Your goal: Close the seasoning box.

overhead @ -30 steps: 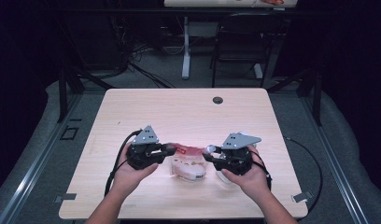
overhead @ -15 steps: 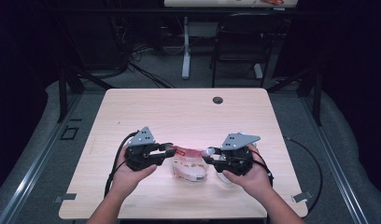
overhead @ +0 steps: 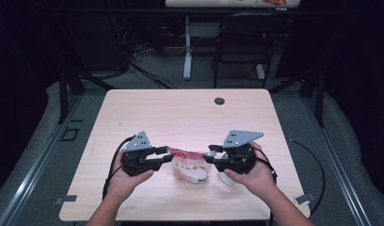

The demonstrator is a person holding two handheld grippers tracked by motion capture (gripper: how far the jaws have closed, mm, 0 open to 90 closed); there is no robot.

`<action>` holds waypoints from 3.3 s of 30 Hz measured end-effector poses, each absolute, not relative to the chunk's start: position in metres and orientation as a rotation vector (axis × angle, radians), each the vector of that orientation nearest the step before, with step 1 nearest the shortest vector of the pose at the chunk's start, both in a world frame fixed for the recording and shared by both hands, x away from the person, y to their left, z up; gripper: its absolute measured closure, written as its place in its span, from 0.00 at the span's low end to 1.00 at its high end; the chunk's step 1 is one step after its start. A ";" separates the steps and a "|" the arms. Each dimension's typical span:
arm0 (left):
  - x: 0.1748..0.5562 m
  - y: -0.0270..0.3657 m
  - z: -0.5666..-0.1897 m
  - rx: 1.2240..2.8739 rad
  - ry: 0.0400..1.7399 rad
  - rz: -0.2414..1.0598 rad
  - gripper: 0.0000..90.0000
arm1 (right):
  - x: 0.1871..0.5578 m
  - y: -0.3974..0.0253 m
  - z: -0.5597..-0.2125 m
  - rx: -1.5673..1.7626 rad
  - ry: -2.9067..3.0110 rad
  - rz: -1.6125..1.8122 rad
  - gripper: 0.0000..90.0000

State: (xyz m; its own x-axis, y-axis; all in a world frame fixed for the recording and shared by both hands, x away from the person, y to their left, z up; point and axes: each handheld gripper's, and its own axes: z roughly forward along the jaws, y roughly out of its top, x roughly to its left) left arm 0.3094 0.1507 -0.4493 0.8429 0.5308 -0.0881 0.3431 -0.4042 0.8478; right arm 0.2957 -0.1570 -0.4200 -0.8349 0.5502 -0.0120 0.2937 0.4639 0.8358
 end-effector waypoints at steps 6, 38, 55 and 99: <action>0.308 0.159 -0.453 2.023 0.661 0.243 0.72 | 0.298 -0.154 -0.416 0.713 2.444 1.305 0.67; 0.315 0.198 -0.468 1.994 0.834 0.246 0.68 | 0.316 -0.111 -0.401 0.606 2.522 1.302 0.73; 0.315 0.200 -0.469 2.008 0.839 0.275 0.68 | 0.324 -0.081 -0.403 0.563 2.588 1.236 0.81; 0.315 0.197 -0.469 2.005 0.829 0.256 0.68 | 0.333 -0.063 -0.405 0.530 2.721 1.061 0.99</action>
State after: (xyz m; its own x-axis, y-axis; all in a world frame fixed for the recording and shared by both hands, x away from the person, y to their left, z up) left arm 0.3148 0.1974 -0.4691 0.7512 0.6449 -0.1408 0.4533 -0.3490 0.8202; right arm 0.3325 -0.0628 -0.4050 -0.9216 0.3870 -0.0315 0.2634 0.6829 0.6814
